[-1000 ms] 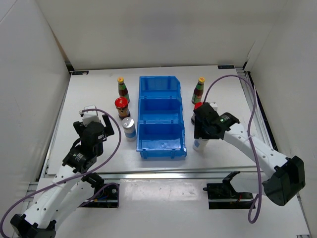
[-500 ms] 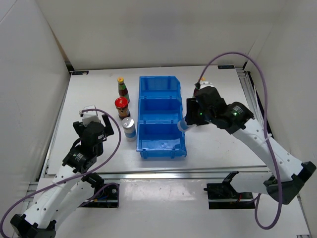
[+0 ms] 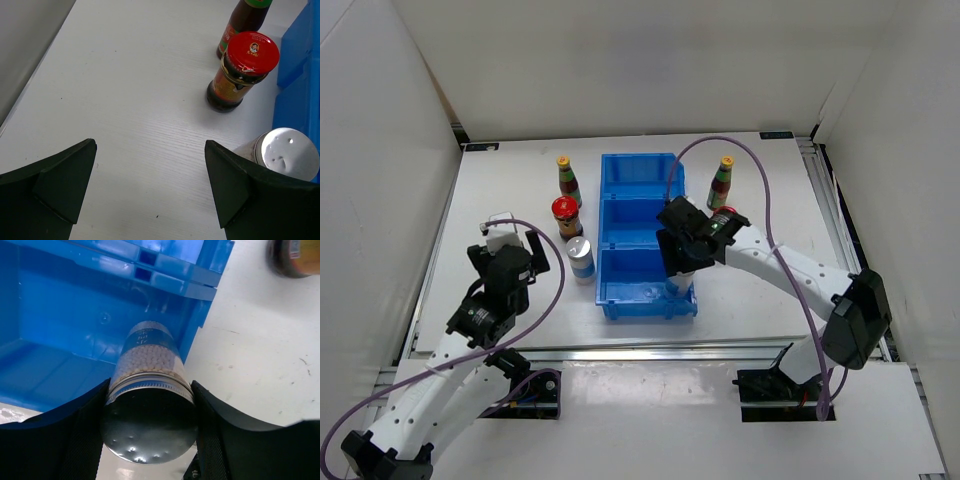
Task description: Organize the condiment bottles
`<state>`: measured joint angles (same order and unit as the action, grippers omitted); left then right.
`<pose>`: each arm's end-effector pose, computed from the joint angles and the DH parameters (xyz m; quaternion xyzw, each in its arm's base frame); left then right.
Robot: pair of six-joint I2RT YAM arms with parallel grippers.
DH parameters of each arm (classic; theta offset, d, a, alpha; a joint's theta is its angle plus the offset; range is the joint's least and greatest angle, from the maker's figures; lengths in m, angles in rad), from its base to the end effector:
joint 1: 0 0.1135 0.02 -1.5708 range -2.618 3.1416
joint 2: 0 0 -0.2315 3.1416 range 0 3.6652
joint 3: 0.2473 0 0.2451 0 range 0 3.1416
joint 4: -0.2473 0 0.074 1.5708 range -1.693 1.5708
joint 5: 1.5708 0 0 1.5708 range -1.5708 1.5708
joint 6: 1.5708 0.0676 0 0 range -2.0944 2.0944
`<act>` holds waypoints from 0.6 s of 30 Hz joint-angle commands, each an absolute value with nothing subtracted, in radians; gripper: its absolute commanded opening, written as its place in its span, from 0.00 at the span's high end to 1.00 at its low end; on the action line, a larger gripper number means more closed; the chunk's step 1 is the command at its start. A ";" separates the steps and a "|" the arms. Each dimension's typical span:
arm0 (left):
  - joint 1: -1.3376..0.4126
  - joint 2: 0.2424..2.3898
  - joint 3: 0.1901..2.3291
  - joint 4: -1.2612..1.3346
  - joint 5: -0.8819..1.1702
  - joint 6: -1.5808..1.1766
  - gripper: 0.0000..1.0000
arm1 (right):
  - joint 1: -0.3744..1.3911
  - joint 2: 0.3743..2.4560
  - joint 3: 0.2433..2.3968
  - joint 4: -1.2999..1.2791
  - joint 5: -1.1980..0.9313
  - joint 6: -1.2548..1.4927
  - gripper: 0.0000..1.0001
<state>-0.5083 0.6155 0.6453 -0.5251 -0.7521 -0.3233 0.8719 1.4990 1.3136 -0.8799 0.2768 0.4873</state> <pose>0.1756 -0.0450 0.2556 -0.1135 0.8128 0.0961 0.5632 0.2170 0.2295 0.2379 -0.1494 0.9479 0.0518 0.2766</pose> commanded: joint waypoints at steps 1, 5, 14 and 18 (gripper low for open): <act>-0.514 0.618 0.643 -0.529 -0.758 -0.331 0.00 | 0.873 1.489 1.306 -0.763 0.258 0.500 0.89; -0.514 0.637 0.653 -0.529 -0.684 -0.308 0.00 | 0.873 1.522 1.279 -0.739 0.258 0.500 0.73; -0.514 0.655 0.706 -0.538 -0.483 -0.276 0.00 | 0.919 1.505 1.443 -0.851 0.403 0.520 0.00; -0.514 0.655 0.715 -0.538 -0.471 -0.276 0.00 | 0.928 1.439 1.626 -1.000 0.538 0.497 0.00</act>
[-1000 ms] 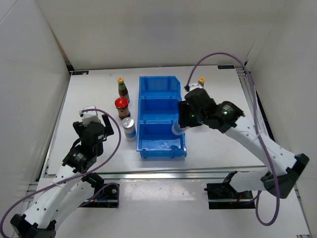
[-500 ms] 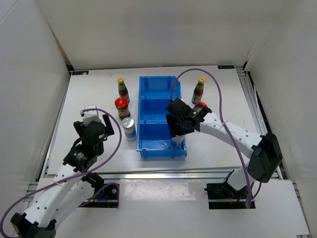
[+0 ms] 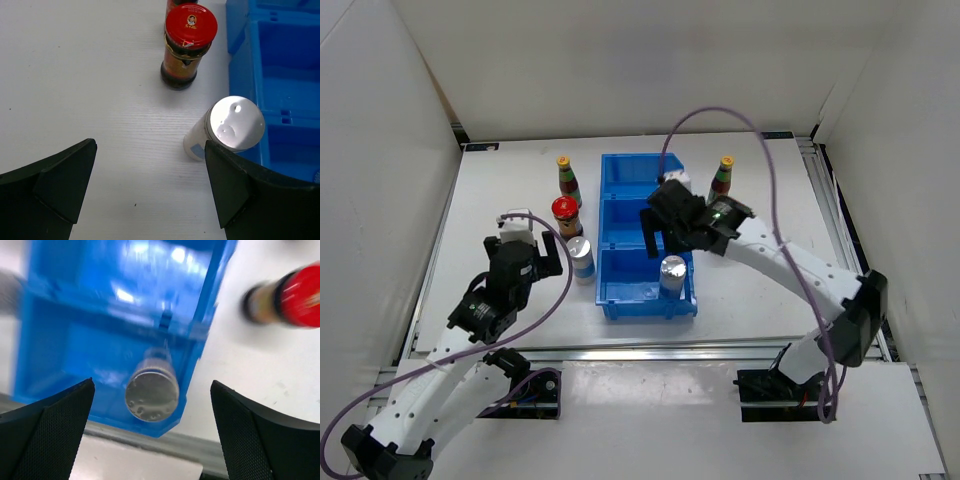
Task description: Organize the condiment bottles
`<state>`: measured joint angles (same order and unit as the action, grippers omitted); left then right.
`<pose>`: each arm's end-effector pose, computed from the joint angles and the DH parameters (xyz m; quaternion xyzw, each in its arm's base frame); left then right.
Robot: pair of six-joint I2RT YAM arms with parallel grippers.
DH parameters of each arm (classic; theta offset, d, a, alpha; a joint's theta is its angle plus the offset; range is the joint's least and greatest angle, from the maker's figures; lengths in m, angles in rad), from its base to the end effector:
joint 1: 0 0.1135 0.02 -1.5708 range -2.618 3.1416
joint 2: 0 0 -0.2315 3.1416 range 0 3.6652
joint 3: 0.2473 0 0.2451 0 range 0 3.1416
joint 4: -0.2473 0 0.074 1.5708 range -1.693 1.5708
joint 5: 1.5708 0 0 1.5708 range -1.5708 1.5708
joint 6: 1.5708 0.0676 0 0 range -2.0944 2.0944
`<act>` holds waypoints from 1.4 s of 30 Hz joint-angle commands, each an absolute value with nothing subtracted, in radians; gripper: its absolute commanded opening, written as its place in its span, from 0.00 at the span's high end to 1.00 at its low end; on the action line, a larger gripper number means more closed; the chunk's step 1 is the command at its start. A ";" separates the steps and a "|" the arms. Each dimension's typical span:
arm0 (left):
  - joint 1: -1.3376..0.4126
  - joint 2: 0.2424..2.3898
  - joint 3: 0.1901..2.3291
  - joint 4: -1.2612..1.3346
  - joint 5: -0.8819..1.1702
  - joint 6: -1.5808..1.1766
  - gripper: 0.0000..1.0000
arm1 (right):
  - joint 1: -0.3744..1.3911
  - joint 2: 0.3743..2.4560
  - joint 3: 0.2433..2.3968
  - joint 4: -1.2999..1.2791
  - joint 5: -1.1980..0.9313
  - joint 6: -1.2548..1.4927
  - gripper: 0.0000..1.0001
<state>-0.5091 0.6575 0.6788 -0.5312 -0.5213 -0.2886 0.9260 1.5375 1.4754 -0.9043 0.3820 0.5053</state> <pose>0.1813 -0.0626 0.2553 -0.0379 0.8427 0.0150 0.5368 0.2190 0.2493 0.2775 -0.1405 0.9285 0.0549 0.3394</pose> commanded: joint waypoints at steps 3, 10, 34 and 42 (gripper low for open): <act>-0.514 0.646 0.715 -0.470 -0.462 -0.200 0.00 | 0.928 1.370 1.744 -1.121 0.656 0.497 0.00; -0.514 0.689 0.738 -0.309 -0.350 -0.029 0.00 | 0.919 1.004 1.582 -1.167 0.931 0.497 0.00; -0.514 0.655 0.624 -0.238 -0.436 -0.117 0.00 | 0.919 0.070 1.203 -1.290 1.106 0.391 0.00; -0.514 0.745 0.707 -0.238 -0.390 -0.098 0.00 | 0.919 0.232 1.183 -1.241 1.175 0.374 0.00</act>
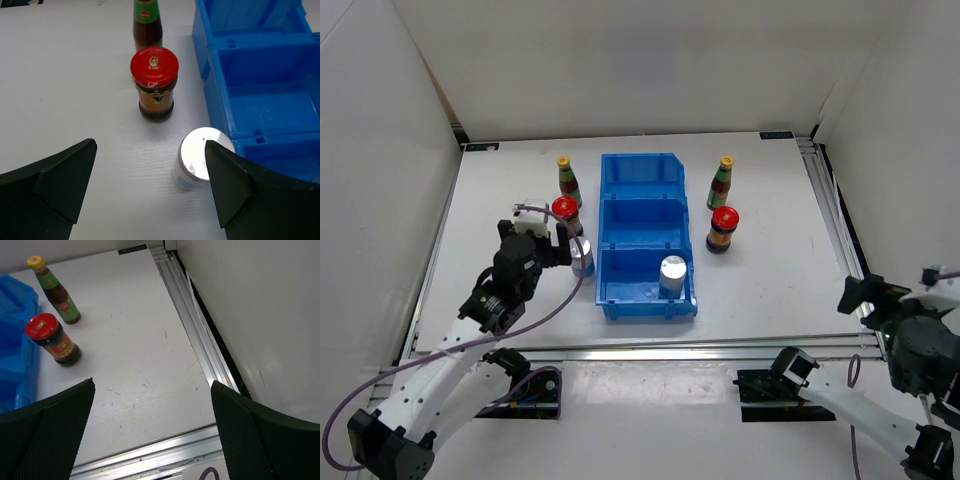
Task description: Organize the condiment bottles
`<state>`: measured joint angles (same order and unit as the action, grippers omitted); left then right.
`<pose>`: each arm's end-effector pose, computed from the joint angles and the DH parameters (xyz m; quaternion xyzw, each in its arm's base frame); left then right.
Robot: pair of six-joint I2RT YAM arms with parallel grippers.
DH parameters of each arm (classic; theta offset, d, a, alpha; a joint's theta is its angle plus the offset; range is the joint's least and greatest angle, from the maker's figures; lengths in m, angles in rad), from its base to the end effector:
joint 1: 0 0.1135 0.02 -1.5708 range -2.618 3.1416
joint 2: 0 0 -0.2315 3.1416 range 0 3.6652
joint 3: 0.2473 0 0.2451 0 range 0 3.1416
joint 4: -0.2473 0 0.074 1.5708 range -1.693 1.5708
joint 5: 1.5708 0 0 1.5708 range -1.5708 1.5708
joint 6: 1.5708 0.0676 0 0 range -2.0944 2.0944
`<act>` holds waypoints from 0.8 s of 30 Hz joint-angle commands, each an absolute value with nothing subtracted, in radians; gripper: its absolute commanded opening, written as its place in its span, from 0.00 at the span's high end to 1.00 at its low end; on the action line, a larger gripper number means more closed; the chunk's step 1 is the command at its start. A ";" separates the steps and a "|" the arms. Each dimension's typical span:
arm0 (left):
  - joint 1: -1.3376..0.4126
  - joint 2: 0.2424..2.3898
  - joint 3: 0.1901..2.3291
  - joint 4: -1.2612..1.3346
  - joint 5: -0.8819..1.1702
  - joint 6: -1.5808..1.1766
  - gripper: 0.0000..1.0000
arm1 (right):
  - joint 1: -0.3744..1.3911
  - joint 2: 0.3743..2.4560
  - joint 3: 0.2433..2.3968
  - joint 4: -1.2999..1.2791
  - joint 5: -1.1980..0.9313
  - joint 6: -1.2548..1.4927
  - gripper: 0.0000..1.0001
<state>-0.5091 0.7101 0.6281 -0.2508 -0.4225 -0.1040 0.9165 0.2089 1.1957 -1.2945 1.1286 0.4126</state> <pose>0.2007 -0.0803 0.2604 0.0410 0.8045 -0.0084 0.5924 0.0318 -0.0589 0.3617 0.1358 0.7392 -0.0322 0.6589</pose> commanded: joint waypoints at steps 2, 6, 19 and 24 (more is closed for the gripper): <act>-0.514 0.788 0.744 -0.248 -0.338 -0.098 0.00 | 0.919 0.232 1.183 -1.241 1.204 0.374 0.00; -0.514 0.836 0.807 -0.258 -0.270 -0.123 0.00 | 0.919 0.277 1.173 -1.241 1.215 0.383 0.00; -0.514 0.876 0.792 -0.287 -0.137 -0.186 0.00 | 0.919 0.707 1.198 -1.289 1.250 0.606 0.00; -0.514 0.940 0.792 -0.287 -0.098 -0.186 0.00 | 0.919 0.655 1.143 -1.253 1.259 0.663 0.00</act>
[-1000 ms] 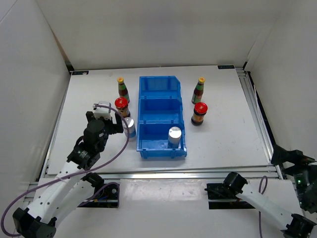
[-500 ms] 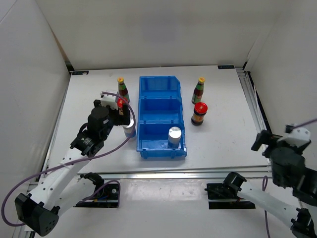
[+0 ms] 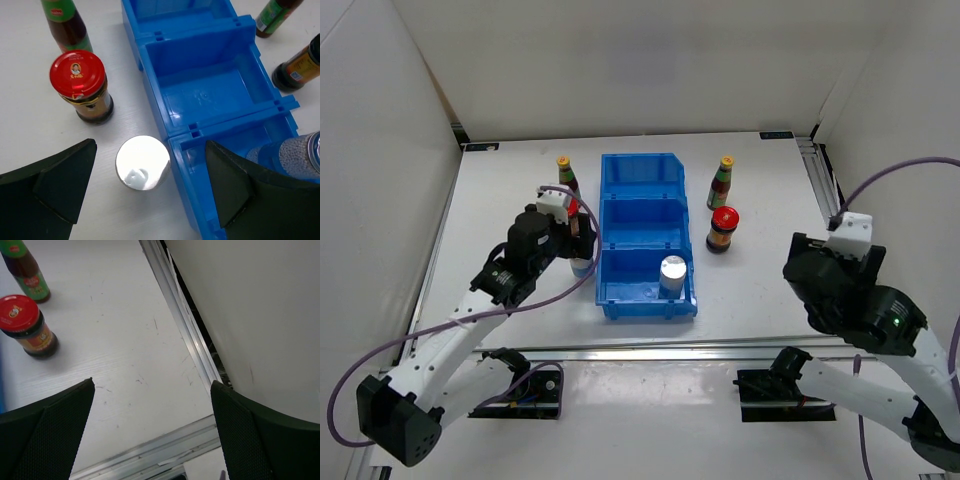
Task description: Organize the condiment bottles
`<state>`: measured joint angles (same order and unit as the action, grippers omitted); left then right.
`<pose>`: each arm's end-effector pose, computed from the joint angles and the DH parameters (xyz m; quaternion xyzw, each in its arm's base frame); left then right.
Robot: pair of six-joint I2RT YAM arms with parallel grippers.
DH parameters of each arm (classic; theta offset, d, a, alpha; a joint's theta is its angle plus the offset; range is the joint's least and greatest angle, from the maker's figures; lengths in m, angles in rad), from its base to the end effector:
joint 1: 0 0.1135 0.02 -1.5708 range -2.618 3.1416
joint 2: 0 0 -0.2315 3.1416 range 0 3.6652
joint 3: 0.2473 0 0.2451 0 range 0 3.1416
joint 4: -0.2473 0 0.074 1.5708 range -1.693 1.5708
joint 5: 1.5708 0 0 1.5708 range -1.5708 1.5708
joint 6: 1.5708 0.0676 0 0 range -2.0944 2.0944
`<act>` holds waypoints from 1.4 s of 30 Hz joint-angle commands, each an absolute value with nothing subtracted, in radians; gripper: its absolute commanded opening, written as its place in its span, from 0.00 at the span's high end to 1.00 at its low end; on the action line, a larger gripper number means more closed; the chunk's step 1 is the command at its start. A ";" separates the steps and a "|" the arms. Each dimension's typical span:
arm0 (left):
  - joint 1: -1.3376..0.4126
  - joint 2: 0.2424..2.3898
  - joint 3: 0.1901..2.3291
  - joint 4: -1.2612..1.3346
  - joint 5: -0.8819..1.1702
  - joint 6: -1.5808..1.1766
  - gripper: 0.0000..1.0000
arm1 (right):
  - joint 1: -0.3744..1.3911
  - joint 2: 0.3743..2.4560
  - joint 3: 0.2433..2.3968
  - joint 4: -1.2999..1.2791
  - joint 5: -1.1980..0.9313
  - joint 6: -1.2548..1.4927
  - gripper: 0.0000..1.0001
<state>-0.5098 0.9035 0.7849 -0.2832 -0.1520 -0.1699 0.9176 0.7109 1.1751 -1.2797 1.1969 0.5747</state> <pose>0.2227 -0.1128 0.2717 0.0994 0.8267 -0.1237 0.5398 0.1094 0.0395 0.3527 0.0737 0.7922 -0.1777 0.5792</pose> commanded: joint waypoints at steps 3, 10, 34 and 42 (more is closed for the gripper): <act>-0.514 0.980 0.782 -0.296 -0.077 -0.186 0.00 | 0.919 0.617 1.086 -1.184 1.247 0.647 0.00; -0.514 1.011 0.729 -0.307 -0.124 -0.233 0.00 | 0.919 0.684 1.051 -1.092 1.224 0.554 0.00; -0.514 1.088 0.771 -0.371 -0.259 -0.233 0.40 | 0.910 0.715 1.042 -1.092 1.224 0.563 0.00; -0.514 1.037 0.954 -0.468 -0.335 -0.189 0.60 | 0.910 0.733 1.042 -1.092 1.224 0.563 0.00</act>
